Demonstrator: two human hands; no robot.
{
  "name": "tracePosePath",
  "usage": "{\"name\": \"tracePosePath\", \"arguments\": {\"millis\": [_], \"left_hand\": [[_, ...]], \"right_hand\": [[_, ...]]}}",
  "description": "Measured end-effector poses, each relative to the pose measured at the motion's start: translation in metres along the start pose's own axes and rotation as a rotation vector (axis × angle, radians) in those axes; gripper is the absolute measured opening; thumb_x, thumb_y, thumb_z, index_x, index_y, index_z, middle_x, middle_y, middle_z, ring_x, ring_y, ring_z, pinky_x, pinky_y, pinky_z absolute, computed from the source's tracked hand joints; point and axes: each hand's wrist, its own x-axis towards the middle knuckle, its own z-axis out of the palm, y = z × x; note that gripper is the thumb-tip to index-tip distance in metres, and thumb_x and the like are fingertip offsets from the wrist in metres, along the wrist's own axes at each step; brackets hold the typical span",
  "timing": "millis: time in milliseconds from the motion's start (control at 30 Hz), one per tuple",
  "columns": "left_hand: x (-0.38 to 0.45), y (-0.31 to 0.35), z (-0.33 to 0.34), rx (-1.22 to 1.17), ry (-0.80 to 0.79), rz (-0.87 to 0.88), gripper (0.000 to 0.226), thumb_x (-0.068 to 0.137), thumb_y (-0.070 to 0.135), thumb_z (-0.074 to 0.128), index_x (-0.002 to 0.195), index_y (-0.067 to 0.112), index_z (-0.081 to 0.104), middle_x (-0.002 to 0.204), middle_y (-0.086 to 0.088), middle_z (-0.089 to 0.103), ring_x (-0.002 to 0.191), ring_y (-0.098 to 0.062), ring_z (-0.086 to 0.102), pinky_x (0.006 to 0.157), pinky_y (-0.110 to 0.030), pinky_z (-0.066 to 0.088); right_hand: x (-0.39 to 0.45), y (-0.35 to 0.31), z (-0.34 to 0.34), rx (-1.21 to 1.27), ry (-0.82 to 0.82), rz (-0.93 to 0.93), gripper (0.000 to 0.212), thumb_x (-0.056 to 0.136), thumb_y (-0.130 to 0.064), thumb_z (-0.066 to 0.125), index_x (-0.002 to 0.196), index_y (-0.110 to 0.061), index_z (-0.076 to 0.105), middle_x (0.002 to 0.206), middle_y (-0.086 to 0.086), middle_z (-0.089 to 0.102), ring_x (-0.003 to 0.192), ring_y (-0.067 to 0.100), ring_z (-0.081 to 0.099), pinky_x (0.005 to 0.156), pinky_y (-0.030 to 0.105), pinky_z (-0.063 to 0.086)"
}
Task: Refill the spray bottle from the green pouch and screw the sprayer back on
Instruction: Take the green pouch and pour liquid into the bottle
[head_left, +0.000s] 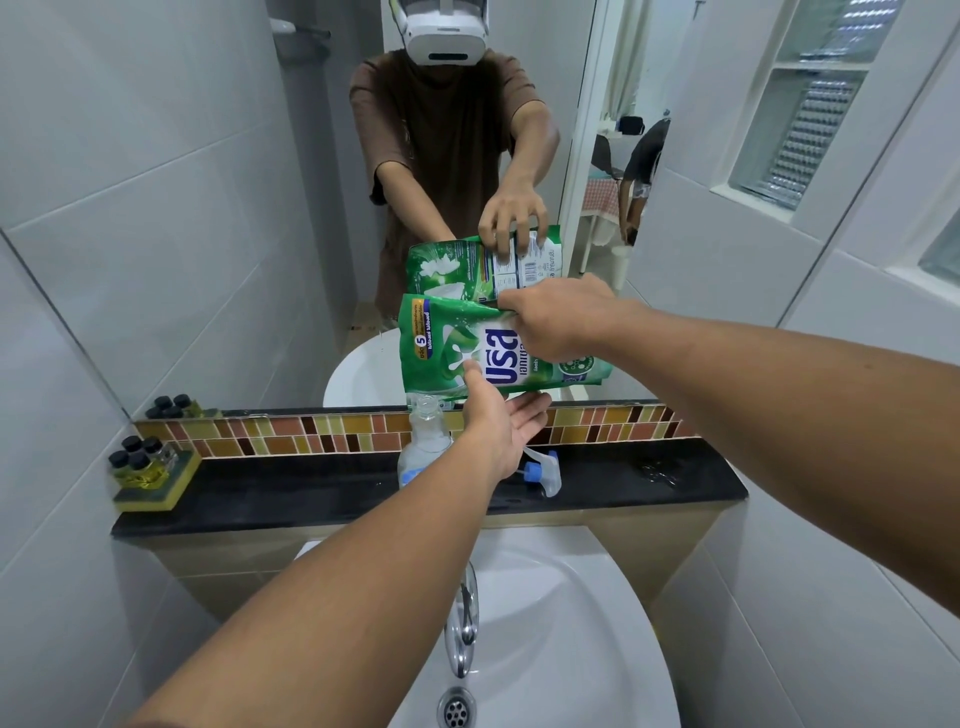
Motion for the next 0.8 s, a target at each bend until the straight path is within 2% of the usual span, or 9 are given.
{"name": "tracePosePath", "arguments": {"millis": [100,200,333,500,633,800], "left_hand": [[0.0,0.0019,0.0008,-0.006,-0.005,0.003,0.078,0.1,0.073,0.033,0.133,0.004,0.054,0.103,-0.024,0.071,0.089,-0.034,0.073,0.107,-0.053,0.051],[-0.0004,0.0024,0.0025,0.0,-0.009,0.0,0.074,0.101,0.072,0.033,0.126,0.006,0.053,0.1,-0.023,0.071,0.091,-0.035,0.073,0.107,-0.053,0.051],[-0.0022,0.0011,0.0058,-0.007,-0.025,-0.007,0.075,0.101,0.072,0.031,0.128,0.007,0.054,0.099,-0.023,0.071,0.1,-0.037,0.071,0.108,-0.053,0.05],[-0.0034,0.0016,0.0067,-0.02,-0.026,0.007,0.078,0.1,0.073,0.031,0.133,0.007,0.054,0.1,-0.024,0.072,0.092,-0.035,0.073,0.104,-0.051,0.053],[-0.0026,0.0028,0.0059,-0.022,-0.02,0.022,0.081,0.1,0.074,0.031,0.138,0.007,0.056,0.102,-0.024,0.073,0.091,-0.034,0.074,0.097,-0.049,0.055],[-0.0035,0.0035,0.005,-0.02,-0.019,0.027,0.081,0.1,0.074,0.031,0.138,0.007,0.057,0.104,-0.024,0.073,0.091,-0.034,0.075,0.093,-0.048,0.056]], "right_hand": [[0.0017,-0.0003,-0.0019,-0.011,0.006,0.0,0.025,0.106,-0.033,0.042,0.129,-0.037,0.05,0.106,-0.005,0.066,0.094,0.023,0.056,0.079,0.042,0.036],[0.0031,-0.0005,-0.0044,-0.02,-0.006,-0.001,0.025,0.105,-0.031,0.042,0.128,-0.038,0.05,0.107,-0.005,0.067,0.095,0.023,0.056,0.079,0.042,0.036],[0.0048,-0.0007,-0.0084,-0.04,-0.016,-0.002,0.027,0.103,-0.03,0.043,0.128,-0.038,0.051,0.108,-0.005,0.066,0.096,0.024,0.054,0.086,0.046,0.04],[0.0073,-0.001,-0.0093,-0.054,-0.009,-0.003,0.03,0.103,-0.029,0.043,0.13,-0.038,0.051,0.113,-0.003,0.068,0.101,0.026,0.057,0.089,0.048,0.04],[0.0069,-0.0021,-0.0097,-0.047,0.001,-0.013,0.03,0.105,-0.032,0.044,0.133,-0.037,0.051,0.117,-0.002,0.068,0.106,0.028,0.059,0.084,0.047,0.035],[0.0073,-0.0032,-0.0098,-0.045,0.001,-0.011,0.034,0.104,-0.033,0.044,0.137,-0.038,0.05,0.118,-0.003,0.07,0.102,0.026,0.056,0.083,0.045,0.036]]}}
